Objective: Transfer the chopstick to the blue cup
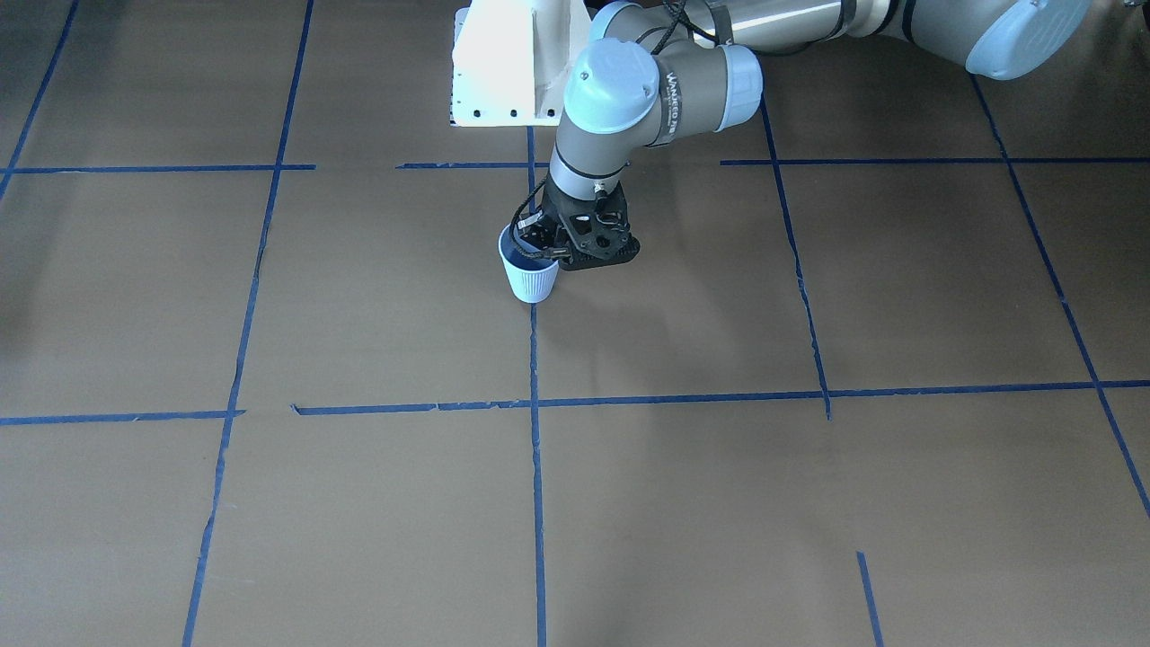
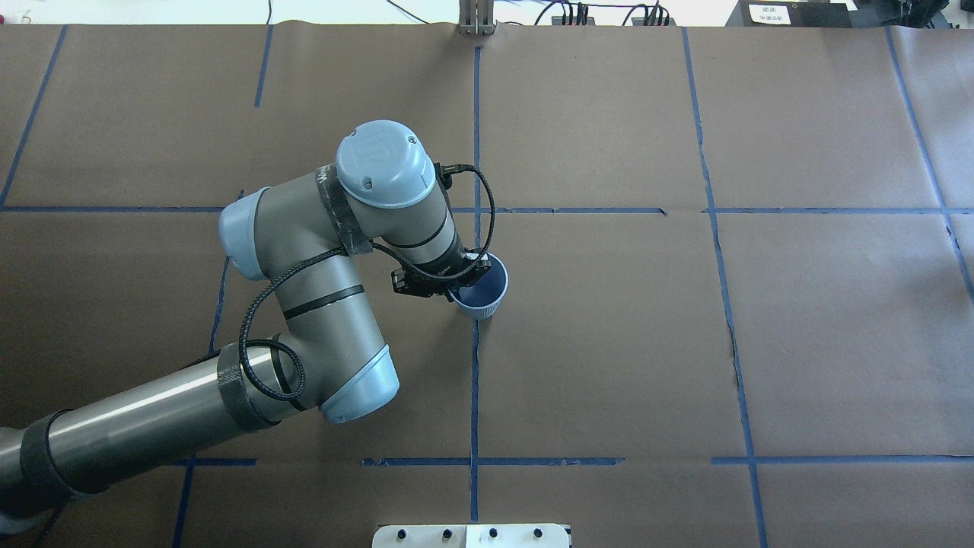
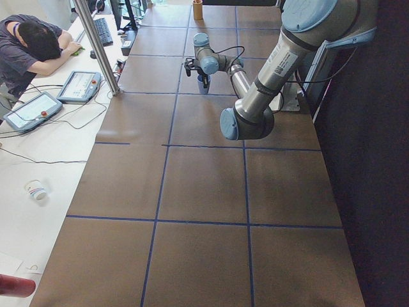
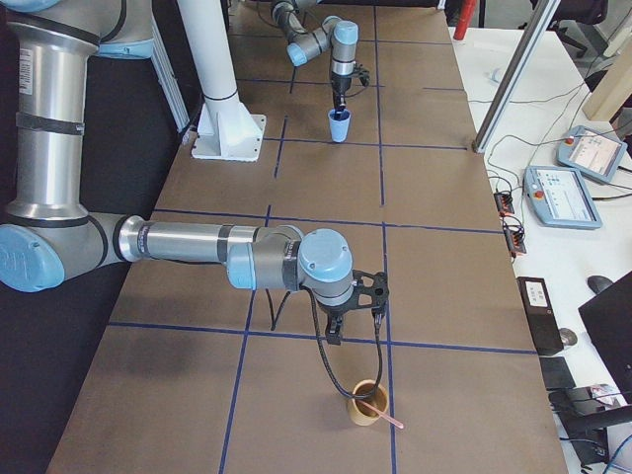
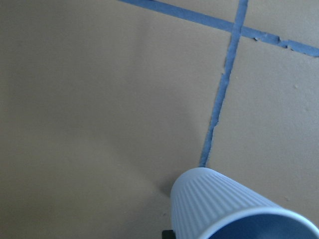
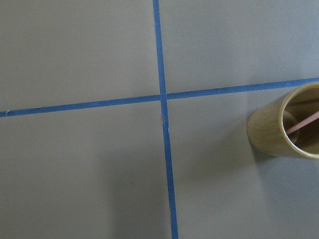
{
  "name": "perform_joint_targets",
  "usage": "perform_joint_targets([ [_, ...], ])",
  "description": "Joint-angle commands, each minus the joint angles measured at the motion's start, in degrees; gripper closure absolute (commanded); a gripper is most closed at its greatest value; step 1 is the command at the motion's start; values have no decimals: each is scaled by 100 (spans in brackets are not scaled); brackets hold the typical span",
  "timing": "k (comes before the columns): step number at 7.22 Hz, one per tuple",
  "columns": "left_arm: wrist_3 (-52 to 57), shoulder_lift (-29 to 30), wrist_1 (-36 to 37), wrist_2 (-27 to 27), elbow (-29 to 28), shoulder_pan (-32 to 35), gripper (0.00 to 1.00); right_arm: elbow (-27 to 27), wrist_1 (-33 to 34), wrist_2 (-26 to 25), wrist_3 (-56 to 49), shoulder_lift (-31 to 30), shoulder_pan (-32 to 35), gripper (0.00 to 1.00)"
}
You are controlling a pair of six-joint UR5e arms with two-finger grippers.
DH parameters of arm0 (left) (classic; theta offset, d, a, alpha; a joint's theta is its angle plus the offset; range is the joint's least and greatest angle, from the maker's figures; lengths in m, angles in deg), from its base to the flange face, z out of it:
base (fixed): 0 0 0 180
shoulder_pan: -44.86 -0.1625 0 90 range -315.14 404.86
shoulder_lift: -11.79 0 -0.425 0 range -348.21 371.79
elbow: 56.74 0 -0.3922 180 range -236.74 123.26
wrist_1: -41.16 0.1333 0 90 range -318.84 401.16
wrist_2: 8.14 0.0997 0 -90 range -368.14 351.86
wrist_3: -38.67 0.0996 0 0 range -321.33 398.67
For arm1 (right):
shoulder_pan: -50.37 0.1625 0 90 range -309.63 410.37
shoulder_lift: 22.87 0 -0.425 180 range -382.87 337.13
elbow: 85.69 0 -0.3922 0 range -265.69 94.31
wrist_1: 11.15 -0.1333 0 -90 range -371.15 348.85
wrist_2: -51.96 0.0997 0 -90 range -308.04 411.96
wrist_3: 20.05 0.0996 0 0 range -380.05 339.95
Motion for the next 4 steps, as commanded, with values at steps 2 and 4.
perform_joint_targets([
  [2, 57, 82, -125, -3, -169, -13, 35, -13, 14, 19, -3, -5, 0, 0],
  [4, 75, 39, -107, -3, -64, 22, 19, -13, 14, 28, -3, 4, 0, 0],
])
